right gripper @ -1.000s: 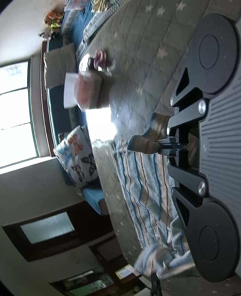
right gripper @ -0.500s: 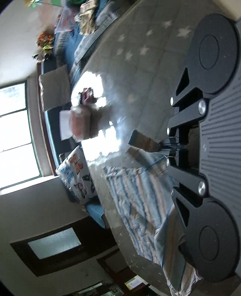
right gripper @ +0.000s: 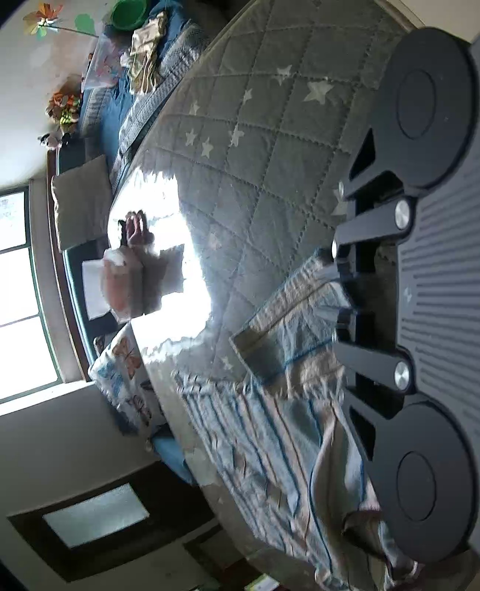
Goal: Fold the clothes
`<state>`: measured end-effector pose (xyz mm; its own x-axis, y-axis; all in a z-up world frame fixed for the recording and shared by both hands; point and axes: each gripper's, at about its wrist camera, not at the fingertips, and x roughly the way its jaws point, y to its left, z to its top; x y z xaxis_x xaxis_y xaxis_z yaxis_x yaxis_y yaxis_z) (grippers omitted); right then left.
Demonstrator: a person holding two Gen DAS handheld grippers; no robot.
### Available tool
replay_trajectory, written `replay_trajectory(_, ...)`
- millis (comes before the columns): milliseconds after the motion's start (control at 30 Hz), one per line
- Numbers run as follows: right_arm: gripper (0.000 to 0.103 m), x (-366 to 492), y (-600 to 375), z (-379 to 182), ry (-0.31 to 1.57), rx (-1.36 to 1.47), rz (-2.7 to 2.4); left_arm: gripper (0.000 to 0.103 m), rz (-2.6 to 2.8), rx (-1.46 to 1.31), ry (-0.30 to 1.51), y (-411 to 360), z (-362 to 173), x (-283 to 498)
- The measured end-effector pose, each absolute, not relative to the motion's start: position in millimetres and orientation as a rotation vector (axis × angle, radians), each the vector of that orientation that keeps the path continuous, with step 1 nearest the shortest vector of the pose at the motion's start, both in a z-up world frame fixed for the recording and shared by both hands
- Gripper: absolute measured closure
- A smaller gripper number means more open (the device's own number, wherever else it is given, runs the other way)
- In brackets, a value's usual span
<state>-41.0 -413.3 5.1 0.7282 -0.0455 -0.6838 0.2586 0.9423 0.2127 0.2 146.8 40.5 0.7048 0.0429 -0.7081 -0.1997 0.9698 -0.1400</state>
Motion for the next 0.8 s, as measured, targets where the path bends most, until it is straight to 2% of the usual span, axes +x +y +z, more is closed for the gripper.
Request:
replay_trajectory(33, 0.075, -39, -413, 3, 0.742, 0.296, -0.18, 0.068, 0.128, -0.198, 0.772, 145, 43, -2)
replay_trajectory(133, 0.076, -37, -412, -3, 0.76, 0.292, -0.181, 0.065, 0.085, -0.157, 0.759, 135, 48, -9)
replay_trajectory(167, 0.081, -37, -410, -4, 0.763, 0.284, -0.18, 0.065, 0.06, -0.144, 0.757, 129, 50, -9)
replay_trajectory(200, 0.096, -37, -409, -5, 0.762, 0.271, -0.181, 0.065, 0.034, -0.132, 0.755, 123, 51, -10)
replay_trajectory(233, 0.1, -37, -407, -5, 0.762, 0.262, -0.182, 0.065, 0.005, -0.12, 0.751, 114, 52, -10)
replay_trajectory(567, 0.098, -48, -412, 12, 0.745, 0.167, -0.224, 0.062, -0.366, 0.07, 0.732, 24, 50, -16)
replay_trajectory(800, 0.094, -45, -366, 33, 0.748, 0.103, 0.036, 0.056, -0.466, 0.16, 0.747, -12, 39, -9)
